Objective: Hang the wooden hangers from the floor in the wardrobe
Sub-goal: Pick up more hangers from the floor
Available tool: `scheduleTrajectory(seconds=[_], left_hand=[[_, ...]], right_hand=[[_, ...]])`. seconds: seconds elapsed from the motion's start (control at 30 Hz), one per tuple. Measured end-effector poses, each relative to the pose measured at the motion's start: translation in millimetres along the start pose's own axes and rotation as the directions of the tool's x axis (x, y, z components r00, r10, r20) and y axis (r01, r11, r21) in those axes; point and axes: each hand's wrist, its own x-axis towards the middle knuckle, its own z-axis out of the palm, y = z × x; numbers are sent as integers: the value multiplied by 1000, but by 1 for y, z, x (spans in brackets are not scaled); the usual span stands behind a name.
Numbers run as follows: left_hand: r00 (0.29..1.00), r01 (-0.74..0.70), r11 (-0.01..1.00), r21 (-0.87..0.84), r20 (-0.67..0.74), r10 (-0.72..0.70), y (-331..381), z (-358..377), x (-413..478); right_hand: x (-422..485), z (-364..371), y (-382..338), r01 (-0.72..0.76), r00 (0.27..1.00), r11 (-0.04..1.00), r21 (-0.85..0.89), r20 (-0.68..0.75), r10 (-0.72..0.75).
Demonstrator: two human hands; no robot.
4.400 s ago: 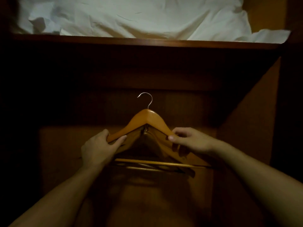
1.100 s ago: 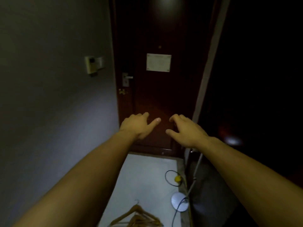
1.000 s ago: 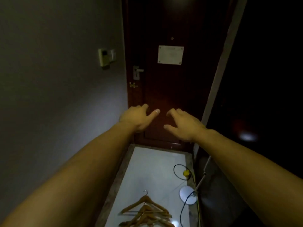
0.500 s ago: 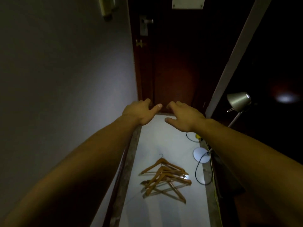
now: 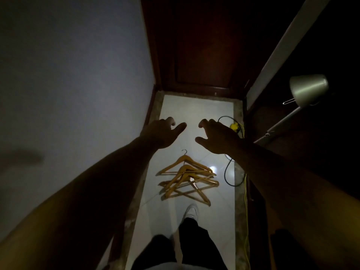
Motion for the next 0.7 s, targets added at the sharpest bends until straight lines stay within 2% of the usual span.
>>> scheduleTrajectory(seconds=[0.13,0.3,0.53,0.7], left_hand=[[993,69,996,-47,104,-64,-8,28,21],[972,93,996,6,218,-92,-28,61,52],[935,103,995,0,342,-97,-60,107,99],[916,177,982,-61,375,-141,-90,152,139]], right_hand=[[20,31,26,-57,995,995,78,89,50],[35,79,45,-188,967,960,209,212,143],[68,136,71,-422,890,865,272,305,339],[107,182,102,-469,863,838,278,347,368]])
